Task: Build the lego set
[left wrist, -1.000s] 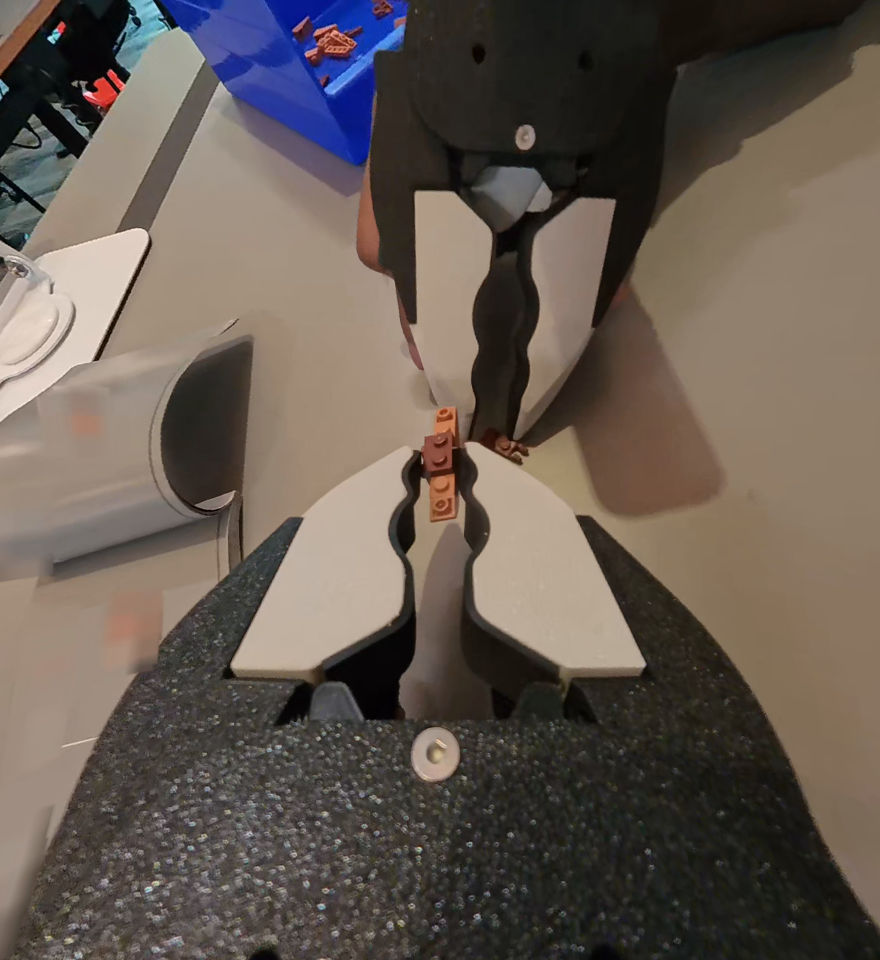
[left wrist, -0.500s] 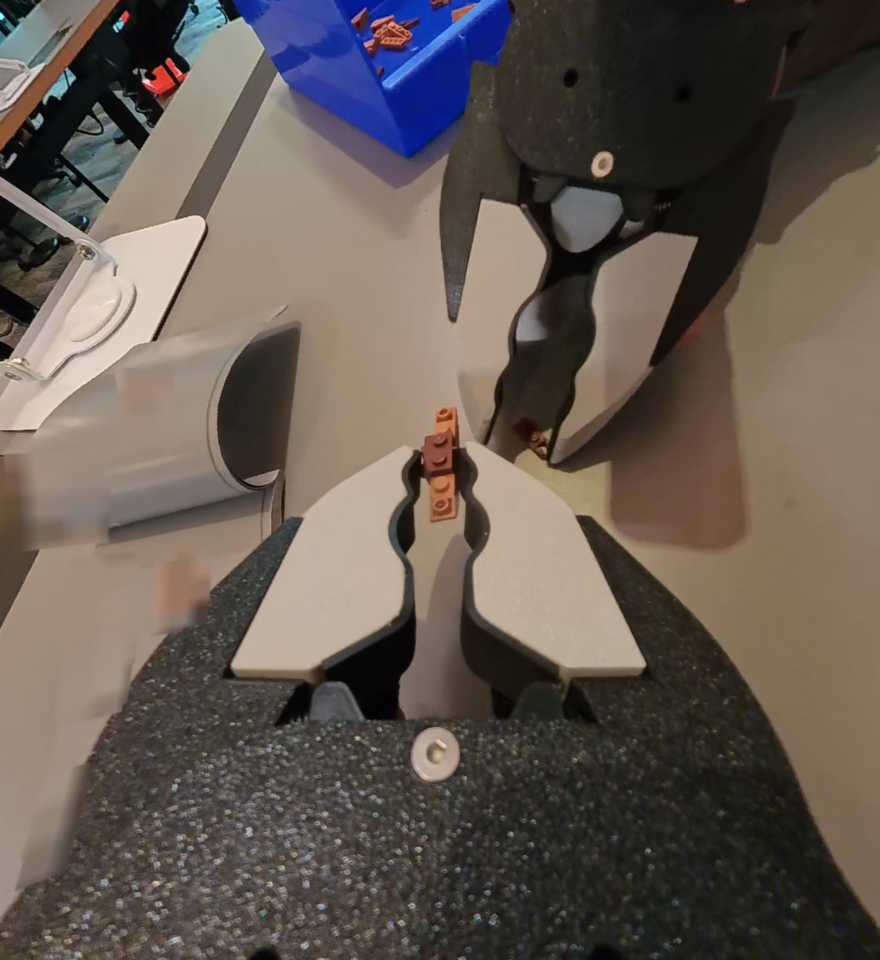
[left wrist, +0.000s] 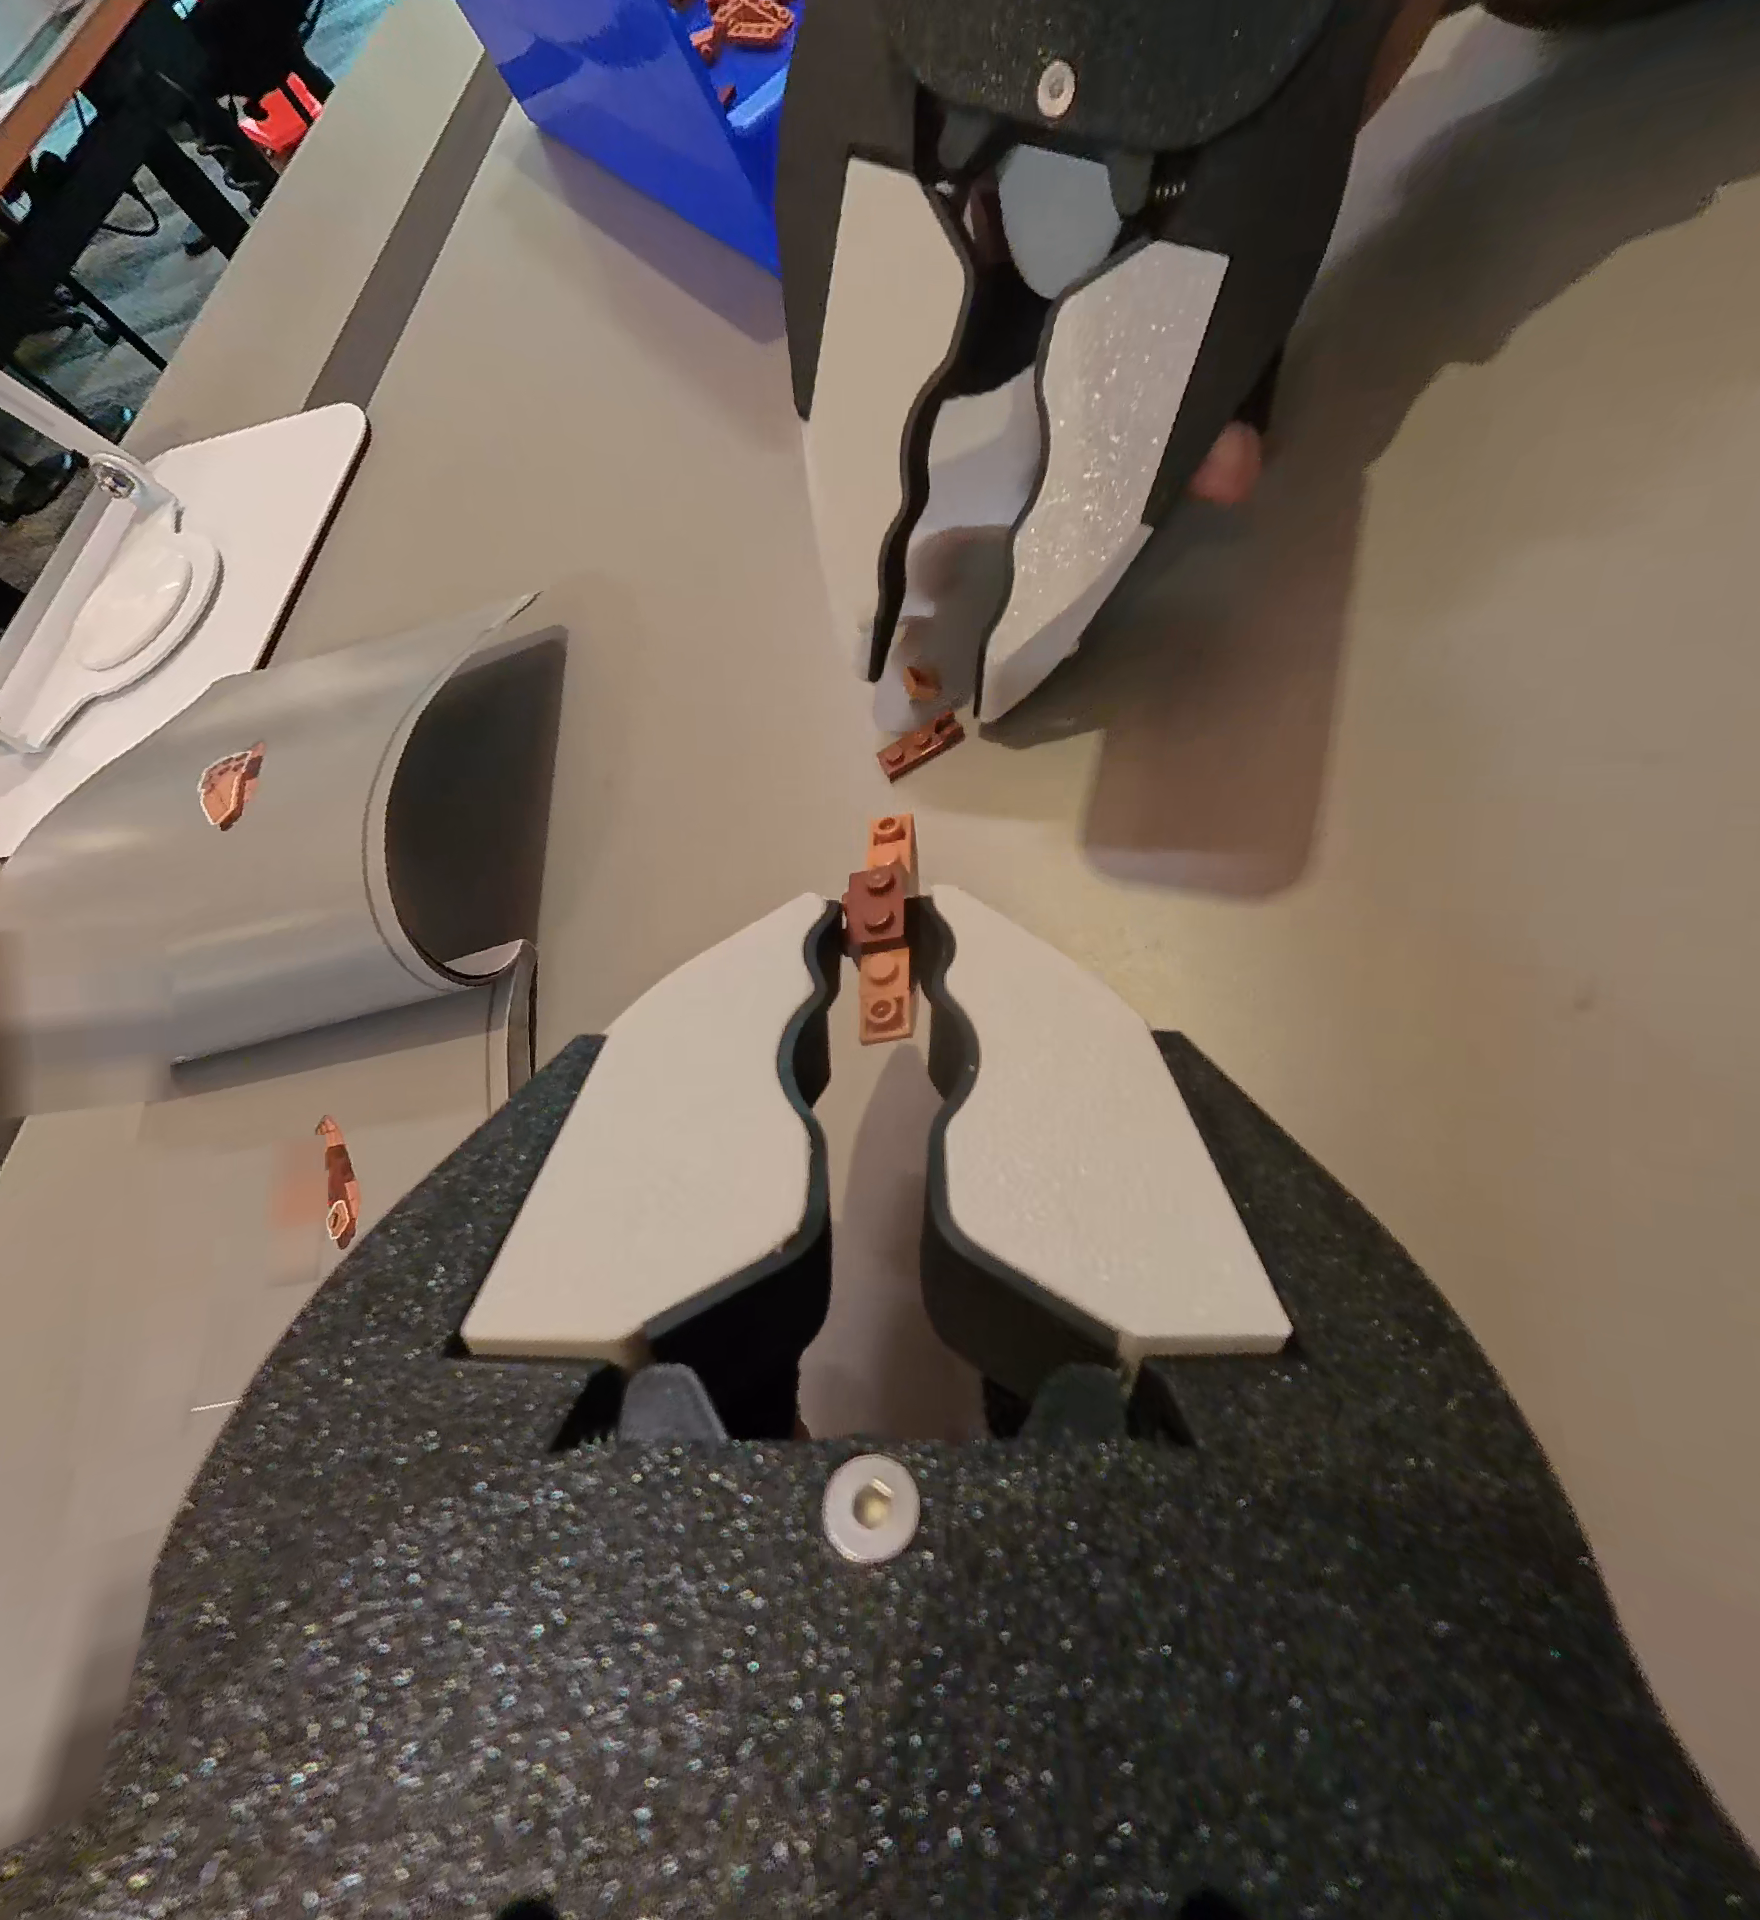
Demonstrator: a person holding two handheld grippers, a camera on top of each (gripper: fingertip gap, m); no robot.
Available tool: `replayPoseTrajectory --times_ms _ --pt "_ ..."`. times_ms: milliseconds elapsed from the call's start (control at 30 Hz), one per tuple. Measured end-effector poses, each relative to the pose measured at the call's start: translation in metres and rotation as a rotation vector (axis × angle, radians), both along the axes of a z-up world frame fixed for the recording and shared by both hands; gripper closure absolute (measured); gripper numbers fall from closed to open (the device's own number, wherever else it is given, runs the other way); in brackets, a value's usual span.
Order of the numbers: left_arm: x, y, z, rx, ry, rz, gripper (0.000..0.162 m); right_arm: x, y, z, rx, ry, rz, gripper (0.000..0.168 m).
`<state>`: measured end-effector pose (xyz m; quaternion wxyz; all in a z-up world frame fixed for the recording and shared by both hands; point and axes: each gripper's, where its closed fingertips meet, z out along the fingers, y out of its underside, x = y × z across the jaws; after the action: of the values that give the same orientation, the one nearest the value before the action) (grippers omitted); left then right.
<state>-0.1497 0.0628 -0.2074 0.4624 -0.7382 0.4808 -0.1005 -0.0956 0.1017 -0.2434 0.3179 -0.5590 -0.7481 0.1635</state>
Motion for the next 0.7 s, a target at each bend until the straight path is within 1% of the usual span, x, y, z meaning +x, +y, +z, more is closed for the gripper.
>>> replayPoseTrajectory --times_ms 133,300,400,600,700 --pt "0.003 0.0 -0.002 -0.01 -0.008 -0.01 0.148 -0.008 -0.005 -0.001 -0.074 0.016 -0.056 0.143" --pt "0.012 -0.002 -0.008 -0.013 -0.009 -0.051 0.148 -0.008 0.004 -0.004 -0.067 -0.02 -0.127 0.147" --pt "0.018 -0.004 -0.011 -0.006 -0.015 -0.078 0.148 -0.008 -0.001 -0.006 -0.12 -0.035 -0.116 0.158" --pt "0.024 -0.004 -0.013 0.004 -0.03 -0.105 0.148 -0.01 -0.001 -0.007 -0.196 -0.049 -0.113 0.16" --pt "0.025 -0.004 -0.015 0.0 -0.032 -0.104 0.148 -0.007 -0.002 -0.007 -0.205 -0.043 -0.08 0.161"
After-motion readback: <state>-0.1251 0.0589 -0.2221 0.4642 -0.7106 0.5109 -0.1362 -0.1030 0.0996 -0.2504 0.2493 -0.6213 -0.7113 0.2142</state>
